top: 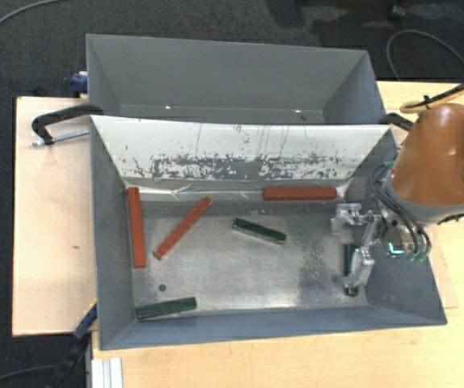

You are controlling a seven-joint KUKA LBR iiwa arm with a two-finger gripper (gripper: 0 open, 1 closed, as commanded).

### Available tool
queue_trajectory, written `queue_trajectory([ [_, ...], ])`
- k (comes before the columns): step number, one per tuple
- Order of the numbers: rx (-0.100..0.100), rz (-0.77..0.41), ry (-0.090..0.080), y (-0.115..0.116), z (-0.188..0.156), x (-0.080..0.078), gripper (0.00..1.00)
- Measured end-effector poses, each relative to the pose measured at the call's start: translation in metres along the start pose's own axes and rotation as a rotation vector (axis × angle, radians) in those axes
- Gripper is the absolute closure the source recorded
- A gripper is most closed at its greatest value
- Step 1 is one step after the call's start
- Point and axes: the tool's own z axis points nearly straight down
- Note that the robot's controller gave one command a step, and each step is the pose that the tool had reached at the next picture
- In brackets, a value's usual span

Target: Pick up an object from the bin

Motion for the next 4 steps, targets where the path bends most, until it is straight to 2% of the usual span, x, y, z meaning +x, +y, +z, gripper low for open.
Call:
queue_trajectory([
  [1, 0.001, -0.284, -0.003, -0.016, 0.062, -0.003, 0.0],
  [2, 0.006, -0.825, -0.011, -0.009, 0.055, -0.021, 0.0],
  [3, 0.01, -1.138, -0.012, -0.025, -0.028, -0.012, 0.0],
  [4, 0.0, -1.592, -0.013, -0.009, 0.061, -0.047, 0.0],
])
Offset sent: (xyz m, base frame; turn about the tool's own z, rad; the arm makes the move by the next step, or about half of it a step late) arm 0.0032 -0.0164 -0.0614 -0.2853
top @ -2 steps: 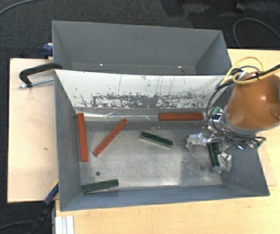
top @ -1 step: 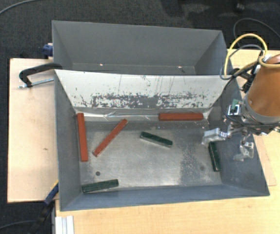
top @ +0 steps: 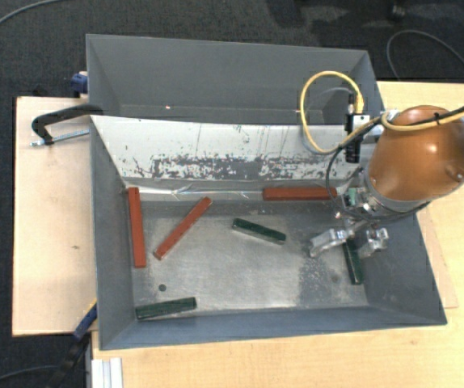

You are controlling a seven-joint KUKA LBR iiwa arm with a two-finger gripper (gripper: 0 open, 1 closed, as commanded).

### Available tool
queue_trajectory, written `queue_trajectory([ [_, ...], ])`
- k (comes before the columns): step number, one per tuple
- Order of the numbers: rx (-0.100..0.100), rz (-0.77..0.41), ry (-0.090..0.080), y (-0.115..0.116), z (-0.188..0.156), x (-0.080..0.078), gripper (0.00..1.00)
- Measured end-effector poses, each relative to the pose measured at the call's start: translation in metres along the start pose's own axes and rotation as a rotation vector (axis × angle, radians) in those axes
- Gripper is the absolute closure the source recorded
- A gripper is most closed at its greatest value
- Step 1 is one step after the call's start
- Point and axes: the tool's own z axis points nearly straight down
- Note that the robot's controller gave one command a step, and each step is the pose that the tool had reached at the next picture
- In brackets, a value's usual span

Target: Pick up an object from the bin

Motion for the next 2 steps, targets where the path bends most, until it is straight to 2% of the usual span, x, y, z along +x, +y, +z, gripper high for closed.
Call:
queue_trajectory([
  [1, -0.002, -0.381, -0.007, -0.0084, -0.0009, 0.0195, 0.0],
  [2, 0.003, -0.381, -0.006, -0.0106, -0.0031, 0.0193, 1.0],
])
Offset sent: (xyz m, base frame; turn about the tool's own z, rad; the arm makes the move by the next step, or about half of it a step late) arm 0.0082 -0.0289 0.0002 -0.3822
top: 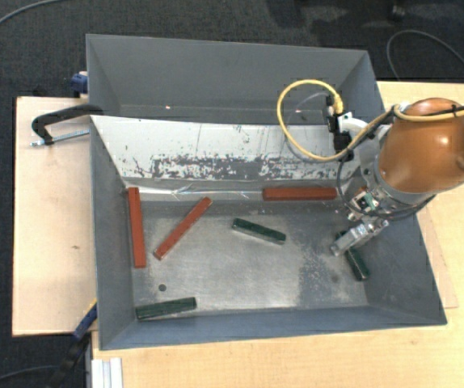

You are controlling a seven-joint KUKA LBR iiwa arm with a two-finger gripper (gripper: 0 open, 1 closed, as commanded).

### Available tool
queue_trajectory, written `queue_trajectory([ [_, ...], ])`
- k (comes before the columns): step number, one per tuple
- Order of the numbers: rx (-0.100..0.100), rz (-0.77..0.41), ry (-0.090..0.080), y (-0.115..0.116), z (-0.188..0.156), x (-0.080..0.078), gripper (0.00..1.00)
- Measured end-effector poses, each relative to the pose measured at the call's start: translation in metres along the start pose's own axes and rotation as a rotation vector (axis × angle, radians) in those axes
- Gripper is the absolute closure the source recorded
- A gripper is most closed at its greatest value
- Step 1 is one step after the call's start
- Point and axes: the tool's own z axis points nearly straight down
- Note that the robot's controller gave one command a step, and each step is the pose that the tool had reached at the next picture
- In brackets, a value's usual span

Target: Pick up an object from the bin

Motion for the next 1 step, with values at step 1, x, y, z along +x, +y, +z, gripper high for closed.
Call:
queue_trajectory([
  [1, -0.003, -0.332, 0.015, -0.0341, -0.1353, 0.0134, 1.0],
])
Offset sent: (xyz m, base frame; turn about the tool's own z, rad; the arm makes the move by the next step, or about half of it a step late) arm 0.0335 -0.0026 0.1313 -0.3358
